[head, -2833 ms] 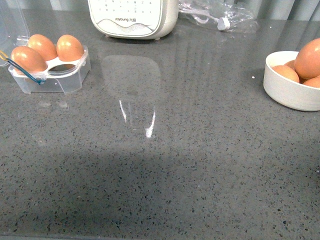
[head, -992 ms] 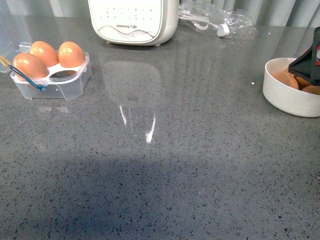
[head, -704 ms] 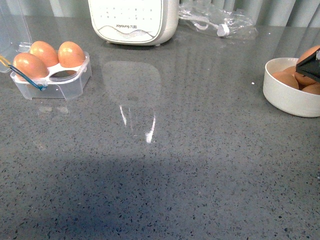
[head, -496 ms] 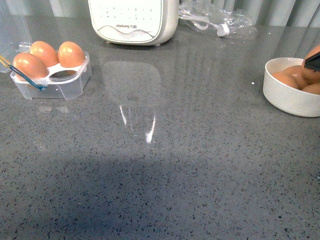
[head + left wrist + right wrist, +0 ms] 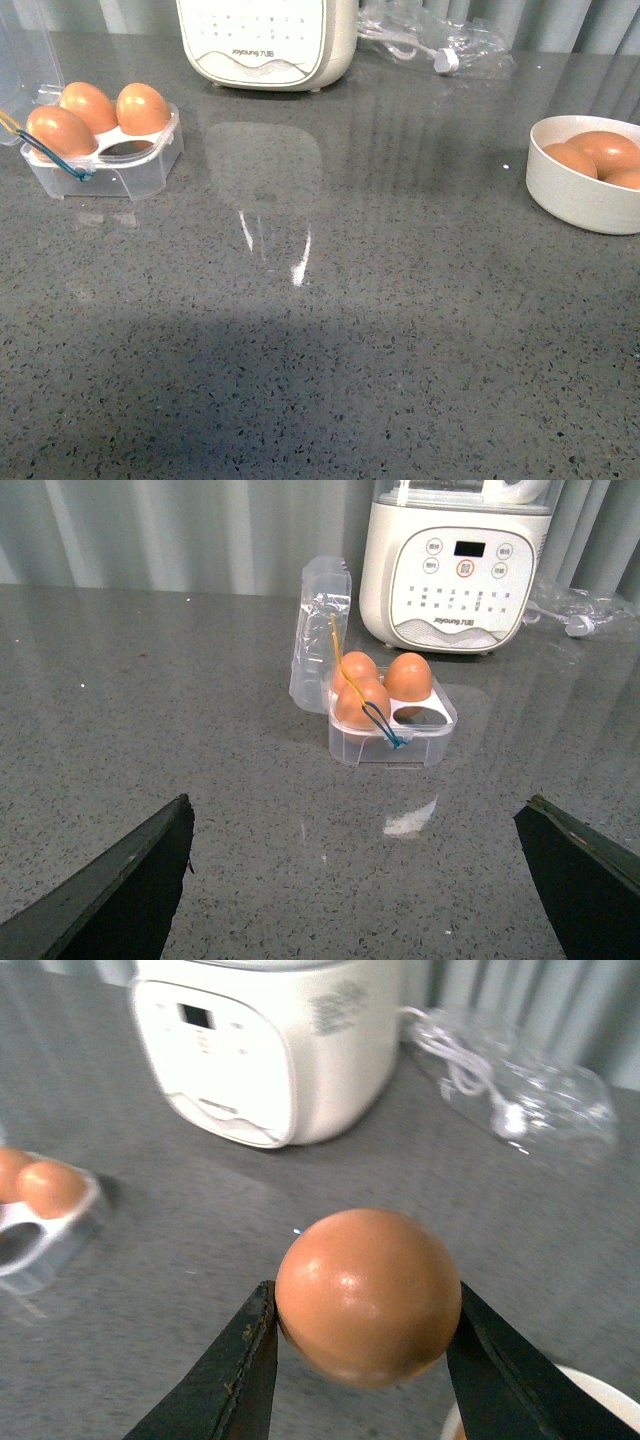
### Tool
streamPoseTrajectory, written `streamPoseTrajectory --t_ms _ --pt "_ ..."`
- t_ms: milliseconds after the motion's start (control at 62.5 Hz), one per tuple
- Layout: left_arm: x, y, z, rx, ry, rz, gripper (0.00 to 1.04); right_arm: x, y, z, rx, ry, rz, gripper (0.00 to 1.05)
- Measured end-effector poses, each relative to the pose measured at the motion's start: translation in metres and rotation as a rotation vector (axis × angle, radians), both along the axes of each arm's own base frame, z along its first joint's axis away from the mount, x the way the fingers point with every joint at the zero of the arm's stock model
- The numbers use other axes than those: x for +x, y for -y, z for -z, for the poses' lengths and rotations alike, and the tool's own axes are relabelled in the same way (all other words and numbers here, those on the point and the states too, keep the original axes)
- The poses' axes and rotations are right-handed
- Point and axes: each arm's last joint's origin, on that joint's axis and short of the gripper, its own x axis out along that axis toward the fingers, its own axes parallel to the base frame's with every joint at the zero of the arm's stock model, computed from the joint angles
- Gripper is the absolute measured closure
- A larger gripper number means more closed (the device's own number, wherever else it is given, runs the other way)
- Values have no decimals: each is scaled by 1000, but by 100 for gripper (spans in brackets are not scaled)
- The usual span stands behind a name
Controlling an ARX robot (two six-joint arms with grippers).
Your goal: Put egg into box
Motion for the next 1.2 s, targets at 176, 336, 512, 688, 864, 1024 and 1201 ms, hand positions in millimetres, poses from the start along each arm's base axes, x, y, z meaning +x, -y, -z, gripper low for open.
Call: streamPoseTrajectory --t_ms 176,336,512,688,864,1024,1201 --pt "0 0 0 0 0 0 7 -2 -58 1 -42 -5 -215 64" --pt "0 0 0 0 0 0 7 3 -99 14 -113 -33 -336 64" --pt "0 0 0 0 0 0 7 20 -130 16 -127 -31 -367 64" --pt "0 0 0 0 0 0 7 32 -152 19 -124 -46 -374 64" --pt "0 0 0 0 0 0 7 39 -170 26 -104 -81 -384 64" --pt "0 0 0 0 0 0 7 44 -182 28 -99 -92 -384 64" --pt "0 0 0 0 0 0 7 50 -190 33 -98 -108 -372 64"
